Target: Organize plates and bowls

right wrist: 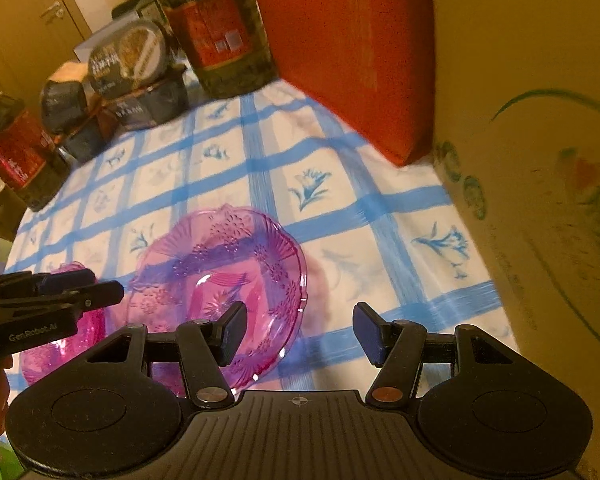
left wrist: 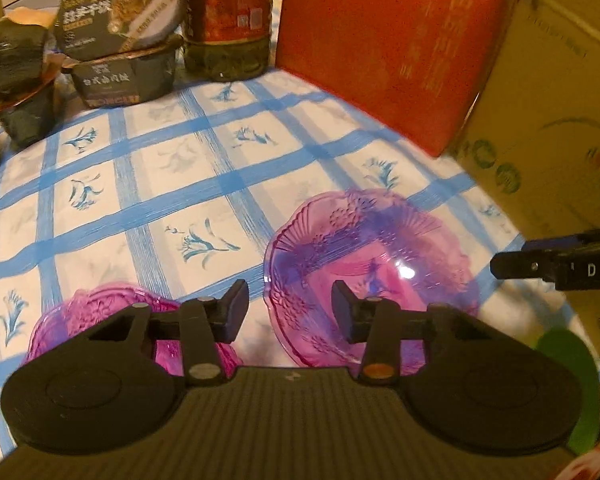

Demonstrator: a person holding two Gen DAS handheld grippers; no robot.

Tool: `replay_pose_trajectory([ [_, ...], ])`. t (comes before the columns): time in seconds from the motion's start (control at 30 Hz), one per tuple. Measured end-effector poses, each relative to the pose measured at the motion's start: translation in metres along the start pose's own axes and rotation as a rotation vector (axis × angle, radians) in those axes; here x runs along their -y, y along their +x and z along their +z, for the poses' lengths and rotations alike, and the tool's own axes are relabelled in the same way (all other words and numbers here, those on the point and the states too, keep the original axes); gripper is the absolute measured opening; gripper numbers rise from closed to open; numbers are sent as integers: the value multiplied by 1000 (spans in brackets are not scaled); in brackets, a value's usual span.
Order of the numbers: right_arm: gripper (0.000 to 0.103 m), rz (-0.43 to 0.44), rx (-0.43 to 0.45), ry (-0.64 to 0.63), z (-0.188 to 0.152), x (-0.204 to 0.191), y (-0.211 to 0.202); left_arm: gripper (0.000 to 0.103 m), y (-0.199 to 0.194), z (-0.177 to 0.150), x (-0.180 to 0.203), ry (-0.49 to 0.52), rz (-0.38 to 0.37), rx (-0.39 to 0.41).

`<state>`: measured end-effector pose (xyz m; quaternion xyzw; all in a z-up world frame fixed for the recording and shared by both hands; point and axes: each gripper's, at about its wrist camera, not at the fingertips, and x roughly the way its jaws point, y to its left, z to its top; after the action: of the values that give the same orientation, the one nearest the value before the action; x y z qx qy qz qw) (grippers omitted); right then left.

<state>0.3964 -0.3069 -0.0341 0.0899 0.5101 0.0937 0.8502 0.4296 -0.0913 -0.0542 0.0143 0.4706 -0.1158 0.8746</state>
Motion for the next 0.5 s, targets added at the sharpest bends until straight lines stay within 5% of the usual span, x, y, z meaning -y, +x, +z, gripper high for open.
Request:
replay_pose_trajectory([
  [0.37, 57, -12, -121, -12, 5, 3, 45, 24, 39, 5, 1, 53, 16, -88],
  [0.5, 48, -2, -138, -3, 4, 2, 49, 15, 45, 4, -2, 57, 25, -111],
])
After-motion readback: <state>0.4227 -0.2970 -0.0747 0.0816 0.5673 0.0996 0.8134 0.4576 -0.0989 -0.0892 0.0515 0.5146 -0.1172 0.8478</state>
